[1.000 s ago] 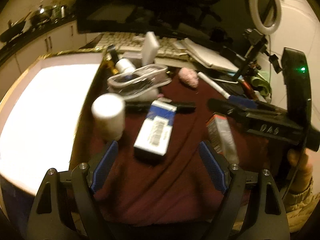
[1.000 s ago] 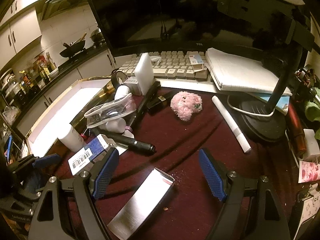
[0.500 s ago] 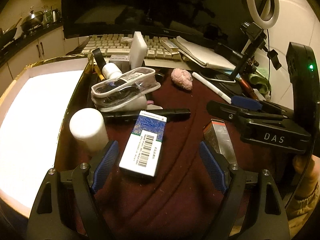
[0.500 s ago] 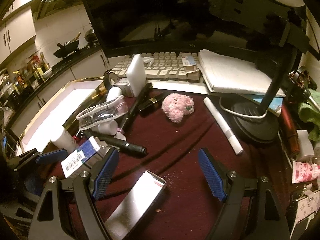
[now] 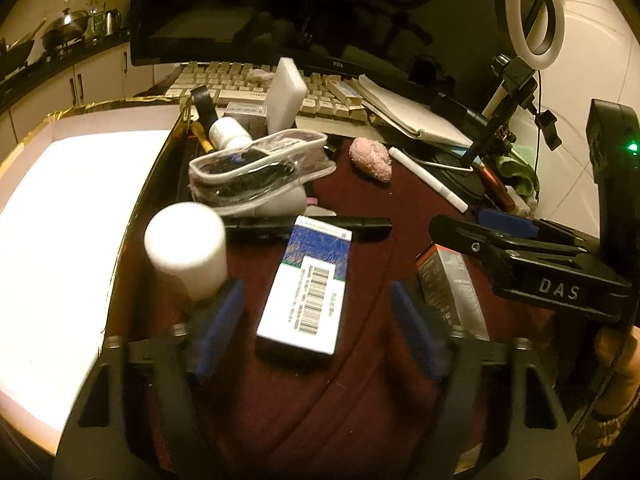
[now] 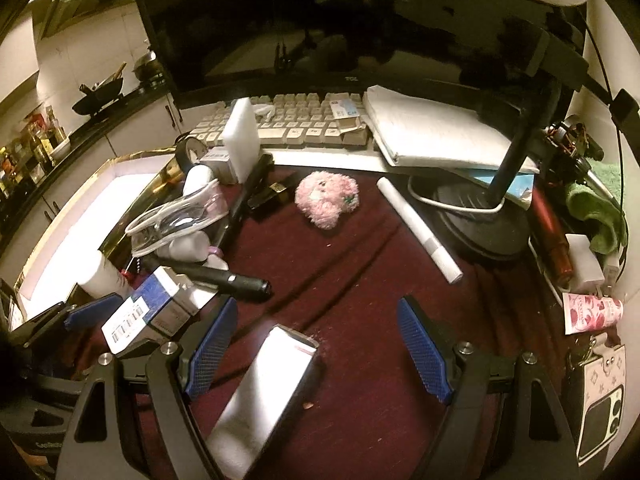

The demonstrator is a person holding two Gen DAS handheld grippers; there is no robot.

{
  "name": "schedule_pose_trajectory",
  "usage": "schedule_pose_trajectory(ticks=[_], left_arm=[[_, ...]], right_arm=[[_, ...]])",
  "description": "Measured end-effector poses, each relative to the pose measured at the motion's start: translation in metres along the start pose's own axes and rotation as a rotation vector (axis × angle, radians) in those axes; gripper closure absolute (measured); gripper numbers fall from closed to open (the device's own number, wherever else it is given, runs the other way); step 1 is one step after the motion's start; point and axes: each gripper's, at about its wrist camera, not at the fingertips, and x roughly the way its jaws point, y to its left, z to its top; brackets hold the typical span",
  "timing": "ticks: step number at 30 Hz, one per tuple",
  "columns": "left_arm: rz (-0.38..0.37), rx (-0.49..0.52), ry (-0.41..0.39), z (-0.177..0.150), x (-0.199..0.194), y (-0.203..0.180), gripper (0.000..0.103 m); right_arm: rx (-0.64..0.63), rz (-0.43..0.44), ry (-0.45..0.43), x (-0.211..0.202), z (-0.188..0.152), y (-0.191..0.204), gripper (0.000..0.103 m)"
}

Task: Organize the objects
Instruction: 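Grasp the white-and-blue barcode box with the left gripper, then grasp the white-and-red box with the right gripper while the left gripper holds its box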

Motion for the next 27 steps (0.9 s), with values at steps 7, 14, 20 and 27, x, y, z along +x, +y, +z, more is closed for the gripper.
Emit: schedule_pose_trajectory(ticks=[7, 14, 20, 27], left_arm=[[-0.016, -0.037, 0.040, -0.006, 0.006, 0.006, 0.052], [-0.013, -0.047, 0.044, -0.008, 0.008, 0.005, 0.063], [-0.021, -0.056, 0.037, -0.010, 0.007, 0.009, 0.064], [-0.036, -0.082, 0.034, -0.011, 0.004, 0.015, 0.065]], right_arm=[[-0.023, 0.031, 0.005, -0.005, -0.005, 0.016, 0.021], [-0.016, 0.032, 0.008, -0.009, -0.011, 0.011, 0.021], [-0.009, 0.020, 0.025, -0.009, -0.017, 0.008, 0.021], [0.001, 0.043, 0.038, -0.014, -0.020, 0.013, 0.021]])
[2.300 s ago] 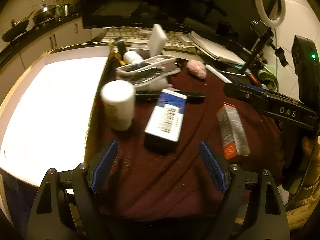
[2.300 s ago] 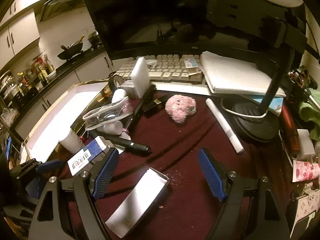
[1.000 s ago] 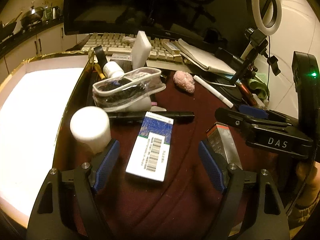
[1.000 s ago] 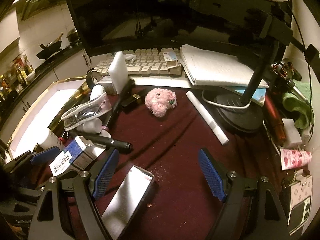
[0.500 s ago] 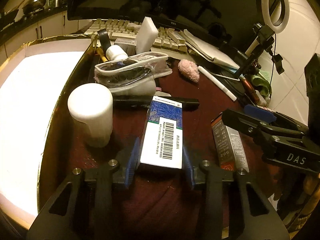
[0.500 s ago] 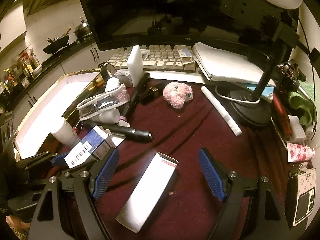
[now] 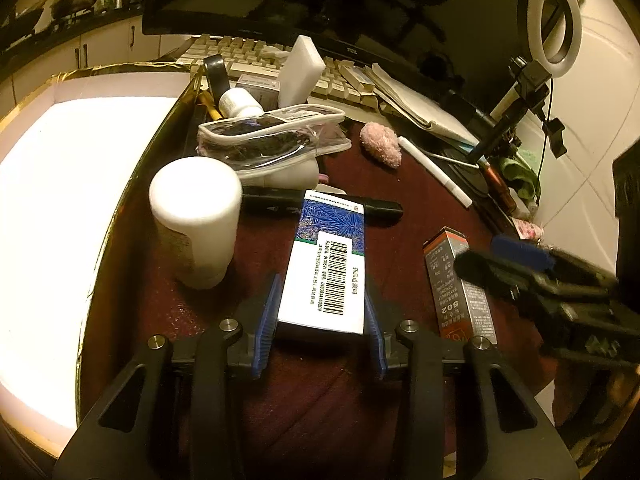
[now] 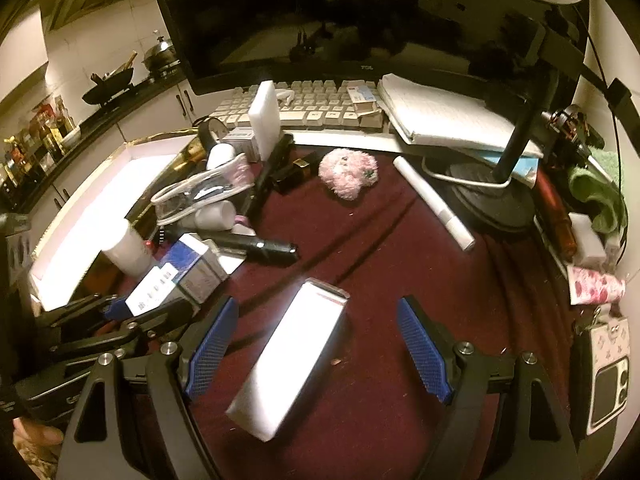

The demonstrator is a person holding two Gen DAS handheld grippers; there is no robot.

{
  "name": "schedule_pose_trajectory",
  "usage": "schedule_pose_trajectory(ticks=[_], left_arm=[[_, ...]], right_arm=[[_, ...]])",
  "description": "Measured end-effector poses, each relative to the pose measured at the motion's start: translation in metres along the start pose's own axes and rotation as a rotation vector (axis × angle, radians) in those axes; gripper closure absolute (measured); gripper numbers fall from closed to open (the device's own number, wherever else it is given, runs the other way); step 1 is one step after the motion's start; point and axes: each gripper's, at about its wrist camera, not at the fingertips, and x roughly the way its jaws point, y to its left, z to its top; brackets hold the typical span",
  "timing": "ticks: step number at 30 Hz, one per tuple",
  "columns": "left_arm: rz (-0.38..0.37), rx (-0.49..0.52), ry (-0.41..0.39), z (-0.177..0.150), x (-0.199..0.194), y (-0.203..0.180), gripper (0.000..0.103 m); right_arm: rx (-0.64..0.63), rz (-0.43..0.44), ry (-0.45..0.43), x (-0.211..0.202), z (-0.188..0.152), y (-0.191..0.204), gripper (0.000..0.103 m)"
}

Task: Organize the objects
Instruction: 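Grasp the white-and-red box with the right gripper while the left gripper holds its box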

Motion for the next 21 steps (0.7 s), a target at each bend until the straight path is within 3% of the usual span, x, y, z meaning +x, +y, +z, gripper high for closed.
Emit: schedule_pose_trajectory(ticks=[5, 13, 21], left_arm=[[-0.004, -0.004, 0.000, 0.001, 0.000, 0.001, 0.065], [0.003, 0.004, 0.000, 0.001, 0.000, 0.000, 0.065], [0.008, 0.011, -0.002, 0.001, 0.001, -0.002, 0.065]], right_arm=[[0.013, 0.089, 0.057, 0.004, -0.007, 0.012, 0.021], [0.018, 0.054, 0.145, 0.025, -0.016, 0.012, 0.021], [-0.060, -0.020, 0.124, 0.028, -0.016, 0.017, 0.022]])
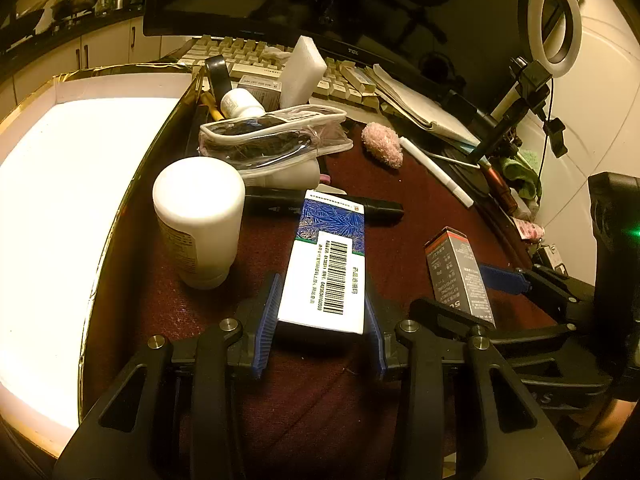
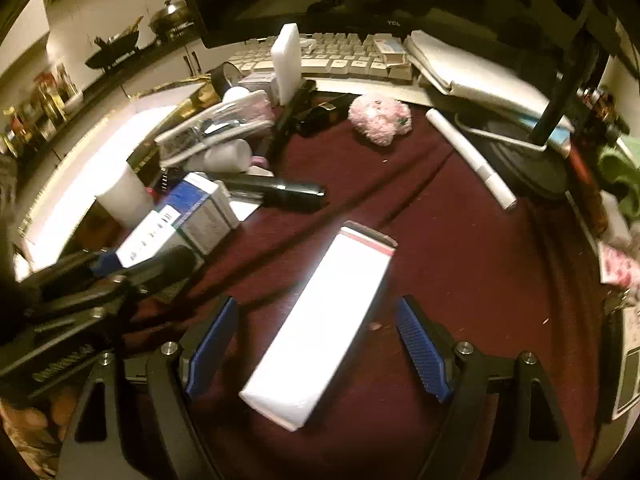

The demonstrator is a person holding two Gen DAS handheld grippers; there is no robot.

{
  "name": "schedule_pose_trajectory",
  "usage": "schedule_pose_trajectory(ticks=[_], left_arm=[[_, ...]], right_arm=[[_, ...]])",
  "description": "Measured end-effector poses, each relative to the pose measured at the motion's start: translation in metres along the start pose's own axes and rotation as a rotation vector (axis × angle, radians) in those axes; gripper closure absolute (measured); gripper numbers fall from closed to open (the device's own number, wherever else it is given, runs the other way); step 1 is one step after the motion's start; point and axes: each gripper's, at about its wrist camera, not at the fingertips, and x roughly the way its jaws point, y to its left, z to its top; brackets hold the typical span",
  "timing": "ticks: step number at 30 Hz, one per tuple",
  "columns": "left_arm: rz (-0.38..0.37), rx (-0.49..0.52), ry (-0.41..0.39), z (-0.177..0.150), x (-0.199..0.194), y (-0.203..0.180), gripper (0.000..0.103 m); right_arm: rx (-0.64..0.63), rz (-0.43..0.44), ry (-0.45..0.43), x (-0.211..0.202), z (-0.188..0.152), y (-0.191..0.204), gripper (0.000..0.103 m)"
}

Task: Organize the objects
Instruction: 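Grasp the white-and-red box with the right gripper while the left gripper holds its box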

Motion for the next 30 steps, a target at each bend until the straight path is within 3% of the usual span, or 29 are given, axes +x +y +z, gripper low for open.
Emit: schedule_pose_trajectory(ticks=[3, 10, 30], left_arm=[[0.003, 0.004, -0.001, 0.000, 0.000, -0.001, 0.065], [0.005, 0.007, -0.005, 0.000, 0.001, -0.002, 0.065], [-0.039, -0.006, -0.016, 0.000, 0.001, 0.004, 0.065]], right_arm=[[-0.027, -0.055, -0.008, 0.001, 0.000, -0.003, 0.032], [-0.051, -0.123, -0.035, 0.002, 0.005, -0.012, 0.038], [-0.001, -0.047, -0.049, 0.002, 0.008, -0.021, 0.038]])
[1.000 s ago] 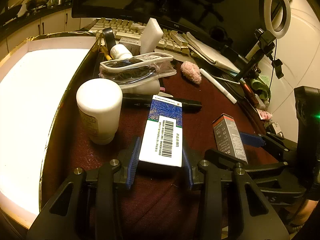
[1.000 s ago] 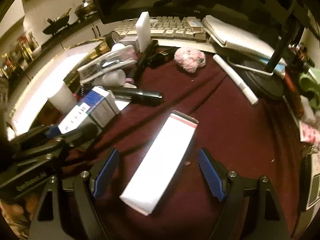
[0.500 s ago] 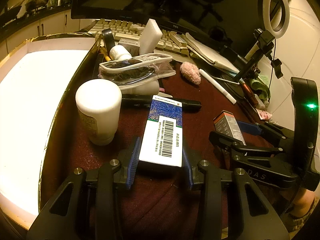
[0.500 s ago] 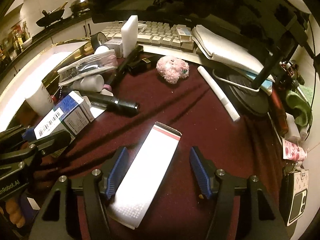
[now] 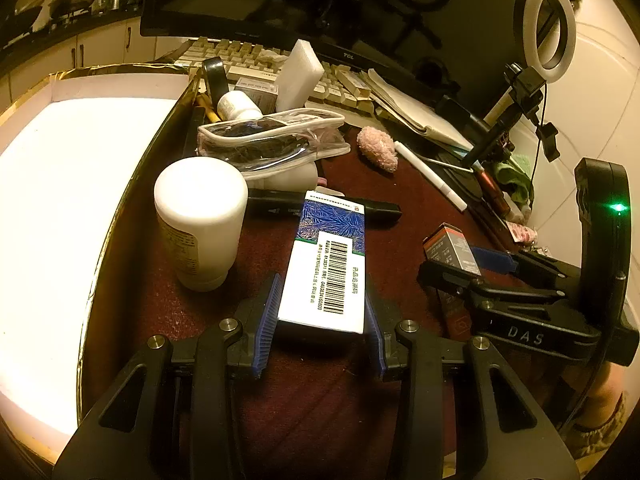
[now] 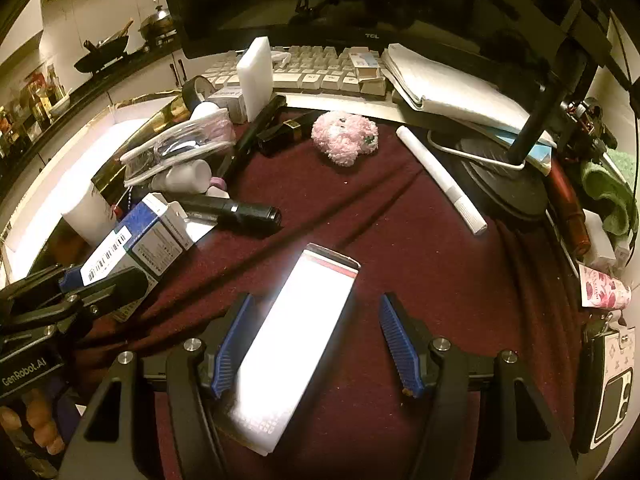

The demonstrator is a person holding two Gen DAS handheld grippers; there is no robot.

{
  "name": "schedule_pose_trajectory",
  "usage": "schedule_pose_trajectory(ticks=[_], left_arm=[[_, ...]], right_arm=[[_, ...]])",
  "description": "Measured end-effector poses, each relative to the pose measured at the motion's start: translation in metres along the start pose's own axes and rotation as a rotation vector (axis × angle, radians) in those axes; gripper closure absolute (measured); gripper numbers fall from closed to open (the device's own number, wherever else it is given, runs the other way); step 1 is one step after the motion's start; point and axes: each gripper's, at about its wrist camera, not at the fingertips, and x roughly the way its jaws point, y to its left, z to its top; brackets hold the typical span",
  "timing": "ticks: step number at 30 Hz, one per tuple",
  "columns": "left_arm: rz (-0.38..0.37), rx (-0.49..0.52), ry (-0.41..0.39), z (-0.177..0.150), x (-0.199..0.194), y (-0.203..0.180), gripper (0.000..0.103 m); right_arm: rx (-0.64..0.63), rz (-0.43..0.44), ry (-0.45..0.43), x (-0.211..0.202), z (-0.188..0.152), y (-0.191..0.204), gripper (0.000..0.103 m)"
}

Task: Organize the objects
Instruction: 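Grasp the white-and-red box with the right gripper while the left gripper holds its box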

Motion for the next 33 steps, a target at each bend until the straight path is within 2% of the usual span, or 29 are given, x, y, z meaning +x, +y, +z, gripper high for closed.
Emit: schedule_pose_trajectory(ticks=[5, 10, 13, 26, 29, 33], left_arm=[[-0.001, -0.001, -0.002, 0.000, 0.000, 0.000, 0.065], [-0.005, -0.017, -0.011, -0.001, 0.000, 0.002, 0.065], [-0.011, -0.032, -0.019, -0.002, -0.001, 0.003, 0.065], [-0.056, -0.056, -0.060, 0.000, -0.013, 0.001, 0.068], [-0.065, -0.045, -0.051, 0.000, -0.013, -0.002, 0.068], [-0.062, -0.030, 0.005, -0.002, -0.004, -0.006, 0.068]], right_arm=[[0.000, 0.005, -0.005, 0.002, 0.002, -0.001, 0.039], [-0.021, -0.008, -0.008, 0.002, 0.002, 0.002, 0.069], [-0.029, -0.013, -0.012, 0.001, 0.002, 0.002, 0.076], [-0.044, -0.005, -0.060, -0.012, 0.004, 0.007, 0.076], [-0.046, -0.005, -0.073, -0.016, 0.004, 0.007, 0.076], [-0.040, -0.001, -0.077, -0.017, 0.003, 0.005, 0.076]])
